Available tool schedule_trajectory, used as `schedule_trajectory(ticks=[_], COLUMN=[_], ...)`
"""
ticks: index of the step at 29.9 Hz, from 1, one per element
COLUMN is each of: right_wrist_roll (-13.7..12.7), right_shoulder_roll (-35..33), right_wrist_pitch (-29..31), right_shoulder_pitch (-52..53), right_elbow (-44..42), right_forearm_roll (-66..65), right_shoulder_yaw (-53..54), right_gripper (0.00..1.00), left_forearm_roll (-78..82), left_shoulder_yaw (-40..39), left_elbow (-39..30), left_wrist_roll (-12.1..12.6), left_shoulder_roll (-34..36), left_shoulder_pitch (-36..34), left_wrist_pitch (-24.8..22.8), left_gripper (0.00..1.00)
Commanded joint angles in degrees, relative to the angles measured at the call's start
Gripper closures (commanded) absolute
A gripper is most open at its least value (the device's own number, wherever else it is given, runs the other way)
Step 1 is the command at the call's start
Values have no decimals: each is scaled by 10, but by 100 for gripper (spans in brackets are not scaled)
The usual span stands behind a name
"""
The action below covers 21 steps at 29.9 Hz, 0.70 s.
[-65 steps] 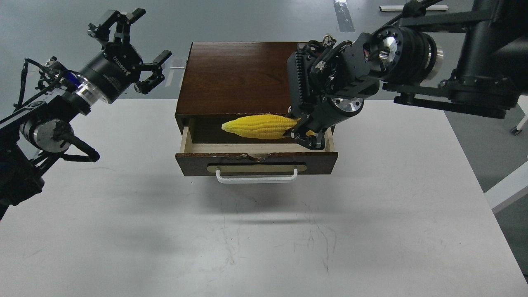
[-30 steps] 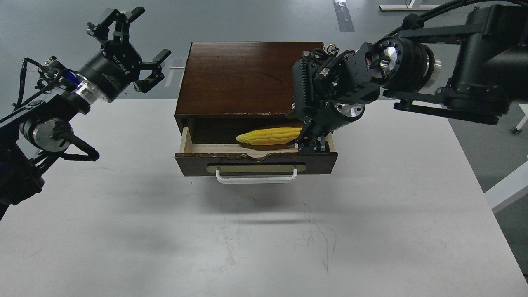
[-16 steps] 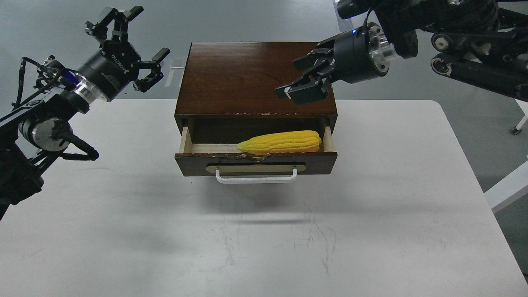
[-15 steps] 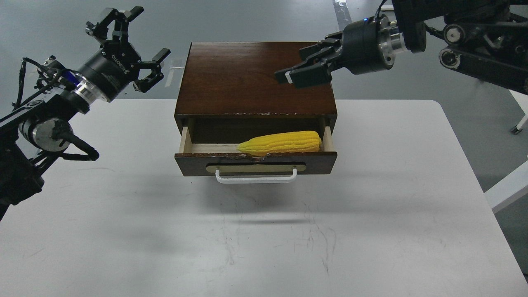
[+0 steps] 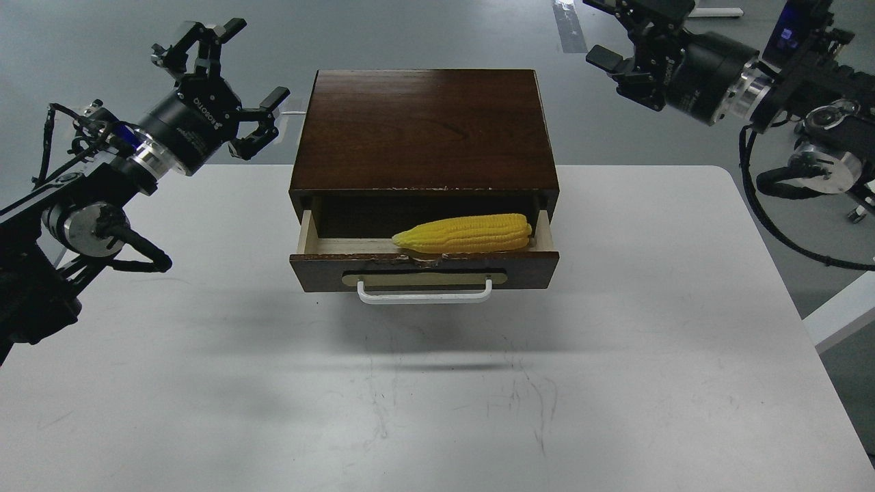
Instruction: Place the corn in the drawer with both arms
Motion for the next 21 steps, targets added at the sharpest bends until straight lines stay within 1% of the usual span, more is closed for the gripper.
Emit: schedule_trajectory(ticks=[1, 4, 10, 17, 21], right_wrist_roll=[0, 0, 0, 0, 0], right_shoulder_roll=[22, 41, 77, 93, 92], right_wrist_pitch=[0, 0, -9, -11, -10], right_shoulder_pitch=[-69, -110, -164, -178, -180], right_elbow=[-27, -53, -63, -64, -64], right_forearm_roll=[86, 107, 107, 107, 107], right_shoulder_yaw=[61, 92, 103, 104, 103], right_gripper=[3, 3, 2, 1, 1], left_forearm_roll=[0, 0, 0, -1, -1], left_shoulder_yaw=[0, 0, -1, -2, -3], left_elbow=[1, 1, 2, 4, 4], left_wrist_roll=[-1, -1, -1, 0, -3], left_shoulder_roll=[0, 0, -1, -1, 0], left_shoulder_pitch=[7, 16, 22, 25, 29], left_wrist_pitch=[0, 0, 0, 0, 0], left_gripper=[1, 1, 1, 1, 1])
